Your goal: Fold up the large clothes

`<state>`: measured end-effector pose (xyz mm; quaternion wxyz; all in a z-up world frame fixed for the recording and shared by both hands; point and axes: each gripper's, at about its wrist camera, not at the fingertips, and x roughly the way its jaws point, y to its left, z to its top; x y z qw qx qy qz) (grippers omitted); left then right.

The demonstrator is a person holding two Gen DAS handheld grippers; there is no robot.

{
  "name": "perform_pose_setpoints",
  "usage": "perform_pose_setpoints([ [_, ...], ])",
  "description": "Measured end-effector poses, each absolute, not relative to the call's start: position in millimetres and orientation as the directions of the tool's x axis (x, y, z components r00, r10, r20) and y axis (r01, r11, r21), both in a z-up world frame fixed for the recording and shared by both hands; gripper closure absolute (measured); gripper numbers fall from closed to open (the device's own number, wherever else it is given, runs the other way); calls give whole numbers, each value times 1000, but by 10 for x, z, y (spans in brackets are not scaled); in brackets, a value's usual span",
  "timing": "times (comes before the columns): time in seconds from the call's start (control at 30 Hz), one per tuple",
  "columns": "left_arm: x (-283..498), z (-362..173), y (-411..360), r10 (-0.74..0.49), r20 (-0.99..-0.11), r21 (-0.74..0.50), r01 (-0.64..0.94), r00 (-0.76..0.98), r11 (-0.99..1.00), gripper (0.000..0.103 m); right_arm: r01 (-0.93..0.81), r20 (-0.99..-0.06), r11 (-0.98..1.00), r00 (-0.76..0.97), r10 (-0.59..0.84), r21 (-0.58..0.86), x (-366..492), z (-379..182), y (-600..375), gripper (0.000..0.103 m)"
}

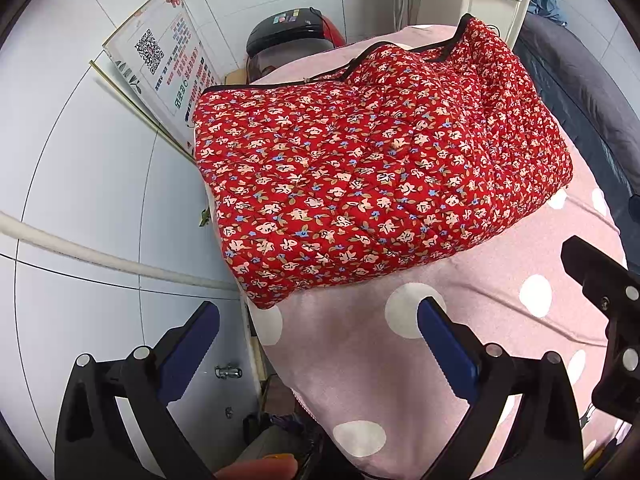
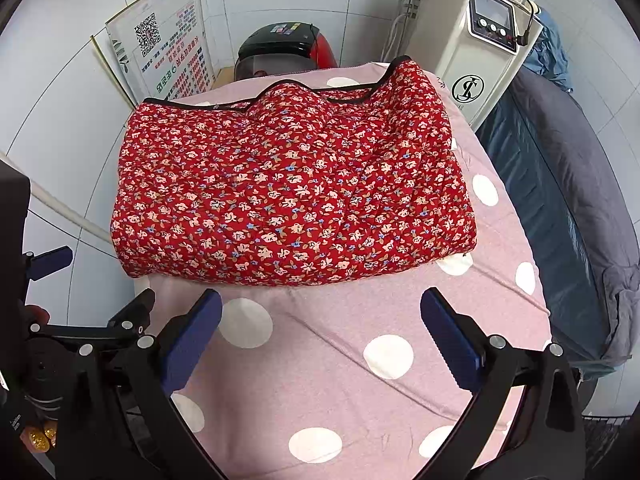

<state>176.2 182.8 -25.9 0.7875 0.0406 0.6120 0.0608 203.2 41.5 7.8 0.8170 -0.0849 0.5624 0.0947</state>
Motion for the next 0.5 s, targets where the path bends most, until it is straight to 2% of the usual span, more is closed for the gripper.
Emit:
perform_pose_setpoints([
  [0.5, 1756, -237, 1863, 147, -954, 140, -45, 262, 989, 6, -250, -937, 968, 344, 62, -28, 2027, 68, 426, 5],
])
